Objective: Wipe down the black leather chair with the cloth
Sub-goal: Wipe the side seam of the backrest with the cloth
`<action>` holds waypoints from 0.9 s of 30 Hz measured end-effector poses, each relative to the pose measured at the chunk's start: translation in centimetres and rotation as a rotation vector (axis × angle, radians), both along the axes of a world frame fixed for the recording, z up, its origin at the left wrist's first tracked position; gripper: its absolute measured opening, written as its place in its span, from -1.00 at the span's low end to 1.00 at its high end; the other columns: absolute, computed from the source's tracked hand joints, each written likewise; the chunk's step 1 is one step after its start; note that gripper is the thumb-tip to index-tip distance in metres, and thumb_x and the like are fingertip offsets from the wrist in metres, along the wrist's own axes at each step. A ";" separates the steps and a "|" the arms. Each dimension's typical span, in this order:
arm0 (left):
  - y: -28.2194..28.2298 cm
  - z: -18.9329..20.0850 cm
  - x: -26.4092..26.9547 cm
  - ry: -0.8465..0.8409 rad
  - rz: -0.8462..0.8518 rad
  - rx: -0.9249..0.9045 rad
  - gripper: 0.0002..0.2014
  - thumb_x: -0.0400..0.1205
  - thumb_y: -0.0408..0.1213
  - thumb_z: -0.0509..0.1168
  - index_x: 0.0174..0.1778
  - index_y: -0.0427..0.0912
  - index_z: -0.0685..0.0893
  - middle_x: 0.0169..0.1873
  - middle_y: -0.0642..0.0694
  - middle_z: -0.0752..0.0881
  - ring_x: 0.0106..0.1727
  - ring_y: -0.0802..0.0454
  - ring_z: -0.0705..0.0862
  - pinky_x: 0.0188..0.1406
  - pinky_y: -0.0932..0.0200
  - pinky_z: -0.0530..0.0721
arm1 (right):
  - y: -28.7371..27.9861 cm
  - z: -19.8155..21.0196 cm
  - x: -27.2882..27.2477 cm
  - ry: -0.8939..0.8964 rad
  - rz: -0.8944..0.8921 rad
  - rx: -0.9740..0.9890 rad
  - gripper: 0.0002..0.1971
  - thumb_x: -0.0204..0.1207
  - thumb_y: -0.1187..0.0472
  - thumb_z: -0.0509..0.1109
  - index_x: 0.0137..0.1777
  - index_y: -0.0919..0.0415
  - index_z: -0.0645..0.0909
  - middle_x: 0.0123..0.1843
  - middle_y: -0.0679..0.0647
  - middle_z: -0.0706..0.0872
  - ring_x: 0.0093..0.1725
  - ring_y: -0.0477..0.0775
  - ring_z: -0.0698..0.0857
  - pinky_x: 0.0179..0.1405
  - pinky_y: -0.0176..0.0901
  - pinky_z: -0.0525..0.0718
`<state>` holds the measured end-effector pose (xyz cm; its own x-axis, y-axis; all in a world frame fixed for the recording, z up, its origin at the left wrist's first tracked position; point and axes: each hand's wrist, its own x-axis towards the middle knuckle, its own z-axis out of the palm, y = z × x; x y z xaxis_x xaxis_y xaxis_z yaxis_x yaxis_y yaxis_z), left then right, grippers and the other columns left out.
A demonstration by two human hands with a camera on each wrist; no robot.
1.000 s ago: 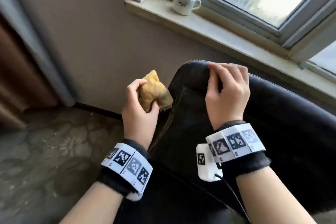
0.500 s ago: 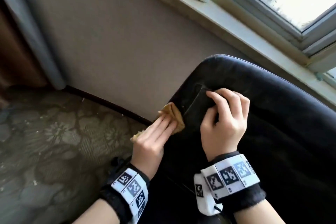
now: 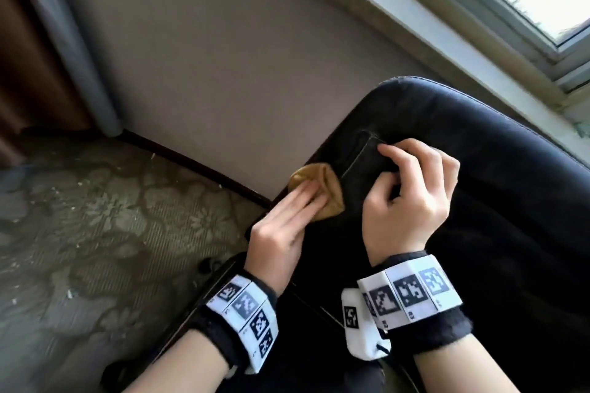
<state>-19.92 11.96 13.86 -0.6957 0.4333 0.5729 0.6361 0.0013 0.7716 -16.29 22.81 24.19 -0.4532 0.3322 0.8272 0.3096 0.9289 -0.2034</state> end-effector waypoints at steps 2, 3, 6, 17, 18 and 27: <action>-1.6 -1.6 0.4 -0.070 0.009 -0.031 -0.58 0.48 -0.70 0.21 0.19 -0.28 0.68 0.26 -0.11 0.62 0.36 0.09 0.56 0.44 0.22 0.44 | -0.1 0.0 0.0 0.000 -0.003 0.011 -0.69 0.27 0.55 0.18 -0.16 0.35 0.74 -0.11 0.21 0.76 0.00 0.11 0.54 -0.08 0.18 0.64; -2.4 -1.7 0.1 -0.123 0.030 -0.036 -0.53 0.42 -0.75 0.24 0.18 -0.27 0.69 0.25 -0.09 0.63 0.34 0.12 0.57 0.44 0.27 0.43 | -0.2 -0.1 0.0 0.001 -0.005 0.017 -0.68 0.27 0.55 0.19 -0.16 0.35 0.74 -0.11 0.20 0.76 0.00 0.10 0.54 -0.08 0.16 0.64; -3.7 0.1 -1.9 -0.275 0.257 0.032 -0.43 0.34 -0.83 0.24 0.21 -0.28 0.67 0.22 -0.10 0.66 0.26 0.15 0.62 0.37 0.37 0.47 | -0.3 -0.1 0.0 0.011 -0.007 0.031 -0.69 0.28 0.57 0.20 -0.18 0.33 0.74 -0.11 0.19 0.76 0.00 0.09 0.54 -0.10 0.14 0.63; -0.9 -4.0 2.4 -0.246 0.066 -0.116 -0.49 0.53 -0.56 0.02 0.44 -0.30 0.43 0.47 -0.18 0.39 0.52 -0.07 0.37 0.55 0.23 0.25 | 0.2 -0.2 -0.1 0.021 -0.011 0.070 -0.77 0.38 0.55 0.26 -0.26 0.33 0.73 -0.14 0.21 0.75 -0.04 0.12 0.53 -0.15 0.15 0.61; -1.8 -4.3 2.0 -0.241 0.054 -0.121 -0.49 0.52 -0.61 0.07 0.41 -0.30 0.46 0.44 -0.18 0.43 0.49 -0.02 0.40 0.53 0.26 0.26 | 0.2 -0.2 0.0 0.018 -0.007 0.077 -0.78 0.39 0.54 0.27 -0.26 0.34 0.73 -0.14 0.22 0.75 -0.05 0.12 0.52 -0.15 0.13 0.61; -1.9 -3.0 -2.0 -0.335 0.264 -0.023 -0.38 0.40 -0.75 0.11 0.39 -0.30 0.51 0.39 -0.13 0.50 0.41 0.10 0.47 0.47 0.39 0.30 | 0.4 -0.5 -0.5 0.058 -0.031 0.095 -0.79 0.42 0.53 0.31 -0.32 0.33 0.72 -0.17 0.20 0.76 -0.07 0.11 0.51 -0.19 0.16 0.61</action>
<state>-21.88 10.05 10.81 -0.9306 0.2256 0.2884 0.3256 0.1496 0.9336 -16.75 23.21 23.66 -0.3945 0.2646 0.8800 0.3291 0.9348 -0.1335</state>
